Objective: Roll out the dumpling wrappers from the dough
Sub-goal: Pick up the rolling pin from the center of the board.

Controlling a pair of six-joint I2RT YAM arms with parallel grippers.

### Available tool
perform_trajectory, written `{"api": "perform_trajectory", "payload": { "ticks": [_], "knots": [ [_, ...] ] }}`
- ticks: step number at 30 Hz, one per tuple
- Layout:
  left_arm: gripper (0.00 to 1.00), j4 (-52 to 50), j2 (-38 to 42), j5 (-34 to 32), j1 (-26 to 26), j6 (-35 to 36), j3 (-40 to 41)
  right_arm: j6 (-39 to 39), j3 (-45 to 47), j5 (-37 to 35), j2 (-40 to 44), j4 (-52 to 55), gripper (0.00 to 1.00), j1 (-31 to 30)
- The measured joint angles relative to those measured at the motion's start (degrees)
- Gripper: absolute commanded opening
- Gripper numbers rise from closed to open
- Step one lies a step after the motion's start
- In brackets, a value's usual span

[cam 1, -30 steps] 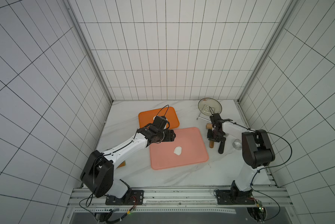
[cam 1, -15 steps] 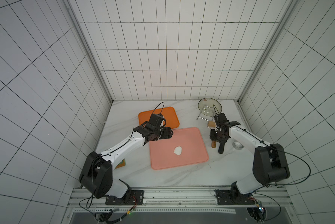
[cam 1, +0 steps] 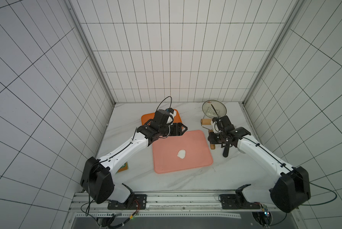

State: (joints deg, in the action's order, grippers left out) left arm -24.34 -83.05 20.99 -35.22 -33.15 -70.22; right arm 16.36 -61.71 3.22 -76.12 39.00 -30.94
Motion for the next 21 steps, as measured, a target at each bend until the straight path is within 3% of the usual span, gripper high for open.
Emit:
{"api": "perform_trajectory", "payload": {
  "ticks": [10, 21],
  "knots": [
    [0.67, 4.24, -2.95, 2.99, -1.99, -2.69, -2.1, -1.99, -4.26, 0.39, 0.02, -2.58, 0.1, -9.35],
    [0.67, 6.64, -4.79, 3.41, -3.48, -4.81, -2.1, -2.23, -7.06, -0.02, -0.02, -5.81, 0.1, -12.72]
  ]
}}
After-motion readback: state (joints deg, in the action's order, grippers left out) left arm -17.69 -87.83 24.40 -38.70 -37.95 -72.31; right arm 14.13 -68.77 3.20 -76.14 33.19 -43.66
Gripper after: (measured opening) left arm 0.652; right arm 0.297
